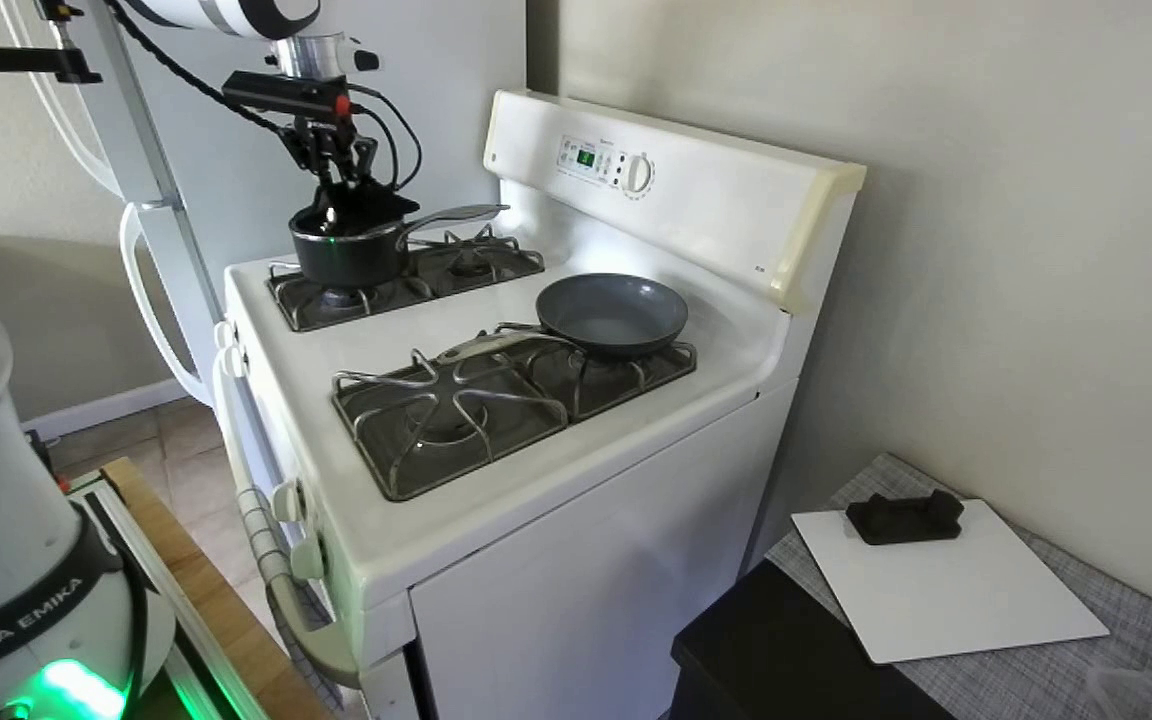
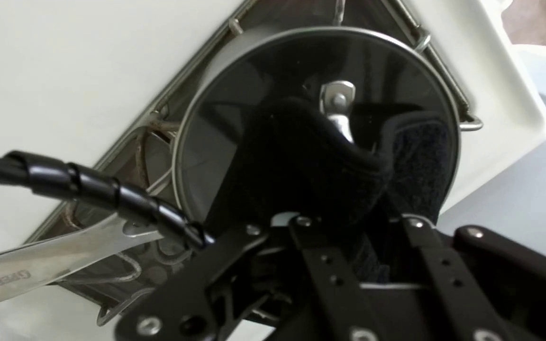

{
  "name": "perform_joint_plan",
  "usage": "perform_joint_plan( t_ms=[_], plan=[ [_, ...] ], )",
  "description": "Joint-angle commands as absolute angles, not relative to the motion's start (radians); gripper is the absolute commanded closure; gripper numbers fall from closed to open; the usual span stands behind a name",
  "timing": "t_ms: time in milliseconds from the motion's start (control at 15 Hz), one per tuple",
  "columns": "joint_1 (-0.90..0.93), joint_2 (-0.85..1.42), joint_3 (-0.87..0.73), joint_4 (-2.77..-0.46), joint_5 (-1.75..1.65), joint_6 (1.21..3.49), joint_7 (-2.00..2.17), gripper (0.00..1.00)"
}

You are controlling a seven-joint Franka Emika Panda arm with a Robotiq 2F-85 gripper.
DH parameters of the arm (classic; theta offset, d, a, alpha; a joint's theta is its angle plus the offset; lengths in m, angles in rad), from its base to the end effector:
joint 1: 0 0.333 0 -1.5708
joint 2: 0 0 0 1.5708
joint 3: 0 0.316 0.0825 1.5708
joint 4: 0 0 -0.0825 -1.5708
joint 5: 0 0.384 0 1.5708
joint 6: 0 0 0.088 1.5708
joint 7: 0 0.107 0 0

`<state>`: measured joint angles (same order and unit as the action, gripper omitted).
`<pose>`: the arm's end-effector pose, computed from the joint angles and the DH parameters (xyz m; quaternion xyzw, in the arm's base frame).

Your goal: Use the black pot holder to place the glass lid on the pot.

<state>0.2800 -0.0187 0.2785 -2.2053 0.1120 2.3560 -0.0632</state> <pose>0.4591 0.2891 0.4051 -0.9583 -0.2702 -0.0718 0.0596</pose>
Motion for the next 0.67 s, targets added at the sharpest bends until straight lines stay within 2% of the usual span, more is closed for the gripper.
perform_joint_plan(
  t_ms=[0,67,200,333,400,467,533,600],
  plan=[
    [0.282,-0.018,0.281,-2.188,0.101,2.332,-0.048,0.99],
    [0.282,-0.019,0.280,-2.189,0.101,2.332,-0.048,0.95],
    [0.282,-0.020,0.280,-2.189,0.100,2.332,-0.047,0.96],
    [0.282,-0.023,0.280,-2.189,0.098,2.331,-0.045,0.93],
    [0.281,-0.024,0.280,-2.189,0.098,2.331,-0.046,0.71],
    [0.281,-0.026,0.280,-2.189,0.098,2.331,-0.046,0.60],
    [0.282,-0.028,0.280,-2.188,0.099,2.331,-0.046,0.62],
    [0.281,-0.032,0.280,-2.186,0.099,2.333,-0.046,0.86]
  ],
)
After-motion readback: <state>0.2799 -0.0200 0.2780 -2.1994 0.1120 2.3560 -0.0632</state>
